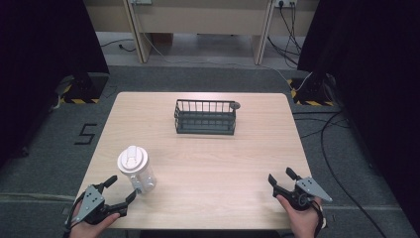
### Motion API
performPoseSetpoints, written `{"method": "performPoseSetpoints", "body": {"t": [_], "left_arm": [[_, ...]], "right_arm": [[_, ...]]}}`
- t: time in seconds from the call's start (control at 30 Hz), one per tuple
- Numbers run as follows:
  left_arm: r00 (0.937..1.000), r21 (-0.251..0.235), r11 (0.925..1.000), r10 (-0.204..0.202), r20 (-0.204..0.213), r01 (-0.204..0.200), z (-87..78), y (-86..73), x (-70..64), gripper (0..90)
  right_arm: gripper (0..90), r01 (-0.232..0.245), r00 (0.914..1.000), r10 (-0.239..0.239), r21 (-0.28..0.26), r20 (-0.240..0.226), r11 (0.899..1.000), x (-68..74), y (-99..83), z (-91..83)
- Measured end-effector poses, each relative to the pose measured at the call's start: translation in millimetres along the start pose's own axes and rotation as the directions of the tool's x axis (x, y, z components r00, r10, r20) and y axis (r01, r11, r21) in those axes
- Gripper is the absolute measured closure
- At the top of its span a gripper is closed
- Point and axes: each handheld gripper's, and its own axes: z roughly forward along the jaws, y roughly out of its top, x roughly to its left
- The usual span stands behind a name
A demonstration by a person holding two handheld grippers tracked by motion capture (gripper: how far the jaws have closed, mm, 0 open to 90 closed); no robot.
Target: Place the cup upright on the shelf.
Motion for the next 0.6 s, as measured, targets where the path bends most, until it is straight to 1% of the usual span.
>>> {"method": "performPoseSetpoints", "body": {"t": [0.2,0.27,0.33,0.37,0.47,0.5,0.53,0.6], "left_arm": [[1.0000,0.013,0.9999,0.002,-0.006,-0.002,2.8,0.9,-2.3,14.3],[0.9999,0.012,0.9998,-0.014,-0.009,0.014,5.0,1.9,-3.2,14.3],[0.9999,0.010,0.9998,-0.014,-0.006,0.015,6.7,3.0,-4.5,14.3],[1.0000,0.009,0.9999,-0.009,0.002,0.008,8.9,3.9,-6.1,14.2],[0.9999,0.011,0.9999,-0.012,-0.001,0.012,11.3,4.6,-7.3,14.2],[0.9997,0.011,0.9997,-0.020,-0.012,0.020,13.7,5.3,-7.7,14.2],[0.9996,0.012,0.9997,-0.019,-0.019,0.019,14.9,5.8,-7.7,14.2],[0.9997,0.012,0.9997,-0.021,-0.016,0.021,17.7,6.2,-8.0,14.2]], "right_arm": [[25.1,0.001,1.0000,-0.001,0.014,-0.007,1.000,0.1,0.5,1.2],[25.1,0.001,1.0000,-0.001,0.014,-0.007,1.000,0.2,0.6,1.4],[25.1,0.003,1.0000,-0.003,0.016,-0.006,1.000,0.3,0.7,1.7],[25.2,0.004,1.0000,-0.004,0.015,-0.005,1.000,0.2,0.8,2.0],[25.2,0.002,1.0000,-0.002,0.016,-0.006,1.000,0.0,0.8,2.2],[25.3,0.000,1.0000,0.000,0.015,-0.005,1.000,-0.2,0.8,2.2],[25.3,-0.001,1.0000,0.001,0.016,-0.005,1.000,-0.3,0.8,2.2],[25.4,0.000,1.0000,0.001,0.016,-0.006,1.000,-0.8,0.9,2.4]]}}
